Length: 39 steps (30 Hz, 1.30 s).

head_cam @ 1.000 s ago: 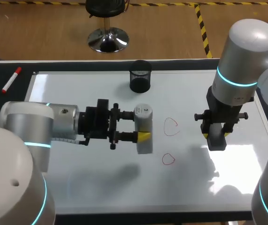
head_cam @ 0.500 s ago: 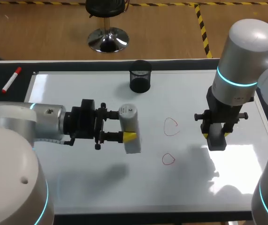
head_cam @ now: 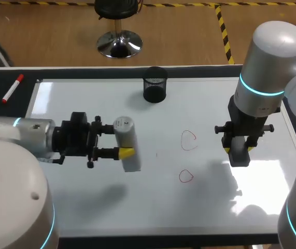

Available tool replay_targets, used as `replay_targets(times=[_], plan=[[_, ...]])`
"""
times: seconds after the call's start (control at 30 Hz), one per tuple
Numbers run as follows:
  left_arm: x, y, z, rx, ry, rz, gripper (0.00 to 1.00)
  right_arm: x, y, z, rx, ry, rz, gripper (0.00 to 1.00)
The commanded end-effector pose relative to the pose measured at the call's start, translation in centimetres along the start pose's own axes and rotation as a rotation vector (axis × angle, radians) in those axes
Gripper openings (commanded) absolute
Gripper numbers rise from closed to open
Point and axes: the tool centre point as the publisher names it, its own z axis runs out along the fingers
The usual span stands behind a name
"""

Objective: Pick up the inspection probe, press it on each red-marked spot on the whiteboard one by one, put down the probe, pick up the eraser, and wipe off all the red marks.

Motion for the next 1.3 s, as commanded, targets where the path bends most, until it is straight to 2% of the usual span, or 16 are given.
replay_targets(times=[0.03,0.27,0.4,0.87,1.3], plan=[[0.6,0.0,-2.4,0.003,-0.009,-0.007,0.00,-0.1,-0.1,-0.1,-0.002,0.002,-0.001,0.00],[1.0,0.4,-4.9,0.006,-0.038,-0.018,0.00,-0.1,-0.1,-0.1,-0.002,0.002,-0.001,0.00],[1.5,0.0,-5.4,0.012,-0.044,-0.003,0.00,-0.1,-0.1,-0.1,-0.002,0.002,-0.001,0.00],[2.2,0.2,-8.3,0.005,-0.058,-0.004,0.00,-0.1,-0.1,-0.1,-0.002,0.002,-0.001,0.00],[2.3,0.2,-8.5,0.009,-0.055,-0.004,0.00,-0.1,-0.1,-0.1,-0.002,0.002,-0.001,0.00]])
